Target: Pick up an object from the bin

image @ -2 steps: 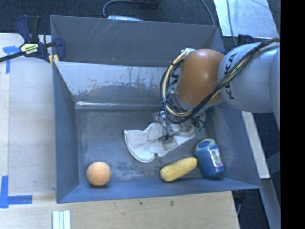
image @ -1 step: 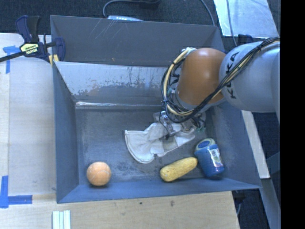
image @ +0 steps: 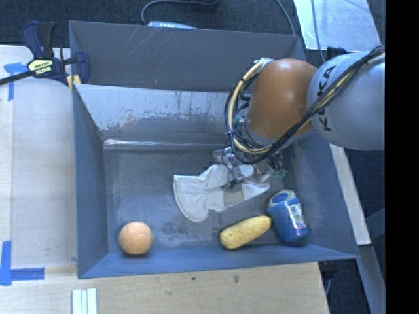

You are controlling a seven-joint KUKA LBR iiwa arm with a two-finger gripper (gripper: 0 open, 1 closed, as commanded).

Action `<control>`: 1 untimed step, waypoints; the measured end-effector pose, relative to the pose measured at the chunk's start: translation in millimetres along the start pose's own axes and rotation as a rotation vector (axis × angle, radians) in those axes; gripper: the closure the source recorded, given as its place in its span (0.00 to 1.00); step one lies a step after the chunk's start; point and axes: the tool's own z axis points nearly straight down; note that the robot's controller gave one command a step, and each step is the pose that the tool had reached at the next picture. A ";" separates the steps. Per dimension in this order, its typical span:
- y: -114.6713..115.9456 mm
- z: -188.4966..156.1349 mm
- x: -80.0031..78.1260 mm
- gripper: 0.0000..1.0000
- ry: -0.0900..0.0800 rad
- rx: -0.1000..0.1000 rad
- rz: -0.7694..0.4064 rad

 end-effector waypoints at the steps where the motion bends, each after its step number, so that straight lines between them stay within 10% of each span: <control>1: -1.0 -12.7 -2.8 1.00 -0.011 0.003 0.001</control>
Offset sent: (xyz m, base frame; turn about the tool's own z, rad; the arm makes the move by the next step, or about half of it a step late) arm 0.0002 -0.0001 0.0923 0.0000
